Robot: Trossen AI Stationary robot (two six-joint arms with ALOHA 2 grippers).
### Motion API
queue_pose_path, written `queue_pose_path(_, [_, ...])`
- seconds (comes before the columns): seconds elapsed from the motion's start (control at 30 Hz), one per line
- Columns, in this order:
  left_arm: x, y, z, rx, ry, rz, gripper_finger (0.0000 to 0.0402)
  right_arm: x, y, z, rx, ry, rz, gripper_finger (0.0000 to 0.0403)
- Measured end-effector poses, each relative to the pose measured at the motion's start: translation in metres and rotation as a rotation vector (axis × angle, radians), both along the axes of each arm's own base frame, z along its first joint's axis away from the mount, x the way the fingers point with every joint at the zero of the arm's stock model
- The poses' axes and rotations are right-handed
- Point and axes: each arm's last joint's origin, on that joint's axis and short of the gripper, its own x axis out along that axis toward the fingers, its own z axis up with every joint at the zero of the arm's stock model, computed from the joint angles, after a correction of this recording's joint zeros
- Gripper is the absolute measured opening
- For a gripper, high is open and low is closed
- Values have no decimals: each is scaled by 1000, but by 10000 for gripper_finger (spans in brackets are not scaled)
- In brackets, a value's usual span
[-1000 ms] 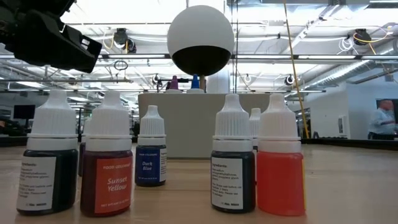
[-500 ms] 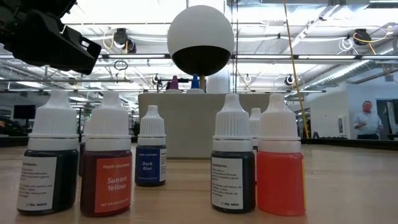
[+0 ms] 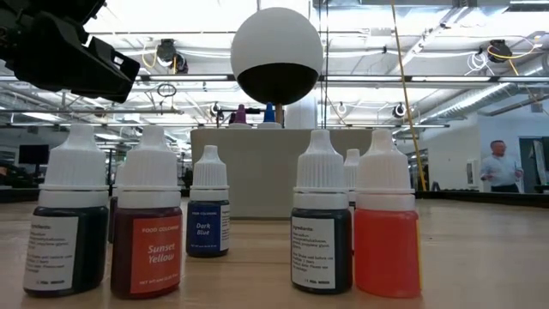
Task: Pick & Place food coloring
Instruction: Put the small black food coloring bottle into the gray bin
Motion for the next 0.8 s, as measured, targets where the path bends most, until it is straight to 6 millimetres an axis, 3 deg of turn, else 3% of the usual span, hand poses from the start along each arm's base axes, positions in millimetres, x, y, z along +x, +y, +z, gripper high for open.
queue_pose_path(0.17, [0, 0, 0, 1, 0, 0, 47, -11, -1, -21, 22, 4, -44, 143])
queue_pose_path(0.4, [0, 0, 0, 23, -6, -7, 47, -27, -10, -48, -41, -20, -182, 142])
queue_pose_path(0.8, [0, 0, 0, 21, -5, -6, 47, -28, -18, -59, -14, -25, -210, 144])
